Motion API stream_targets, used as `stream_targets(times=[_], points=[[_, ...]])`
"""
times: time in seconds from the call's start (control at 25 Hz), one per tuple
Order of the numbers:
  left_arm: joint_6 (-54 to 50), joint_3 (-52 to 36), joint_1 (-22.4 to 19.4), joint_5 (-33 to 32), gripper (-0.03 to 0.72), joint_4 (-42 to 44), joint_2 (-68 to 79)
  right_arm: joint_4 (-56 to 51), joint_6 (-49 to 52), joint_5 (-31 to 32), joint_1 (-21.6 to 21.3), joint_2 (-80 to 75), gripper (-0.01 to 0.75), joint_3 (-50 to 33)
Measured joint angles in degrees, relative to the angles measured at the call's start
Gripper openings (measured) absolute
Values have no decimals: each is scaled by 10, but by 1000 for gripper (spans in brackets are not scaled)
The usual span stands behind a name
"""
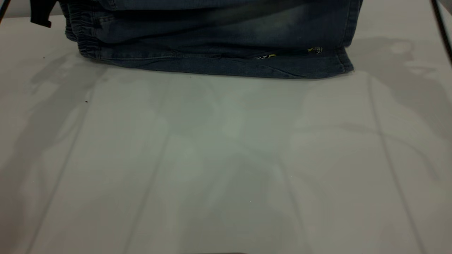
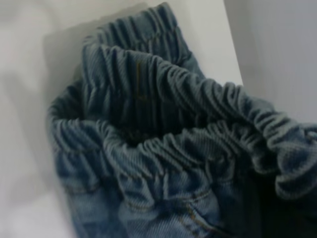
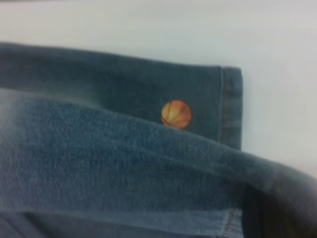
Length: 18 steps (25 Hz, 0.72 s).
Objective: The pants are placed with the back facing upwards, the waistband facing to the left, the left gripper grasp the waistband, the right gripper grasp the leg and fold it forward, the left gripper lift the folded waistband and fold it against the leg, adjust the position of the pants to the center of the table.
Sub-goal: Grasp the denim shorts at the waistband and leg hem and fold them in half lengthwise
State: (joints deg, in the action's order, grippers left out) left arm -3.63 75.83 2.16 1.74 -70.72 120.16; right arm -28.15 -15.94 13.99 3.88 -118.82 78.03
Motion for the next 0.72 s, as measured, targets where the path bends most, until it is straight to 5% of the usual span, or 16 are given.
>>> stream_targets(times=[0.72], points=[[16, 98, 1, 14, 107, 1, 118, -4, 0, -123, 1, -56, 79, 1]])
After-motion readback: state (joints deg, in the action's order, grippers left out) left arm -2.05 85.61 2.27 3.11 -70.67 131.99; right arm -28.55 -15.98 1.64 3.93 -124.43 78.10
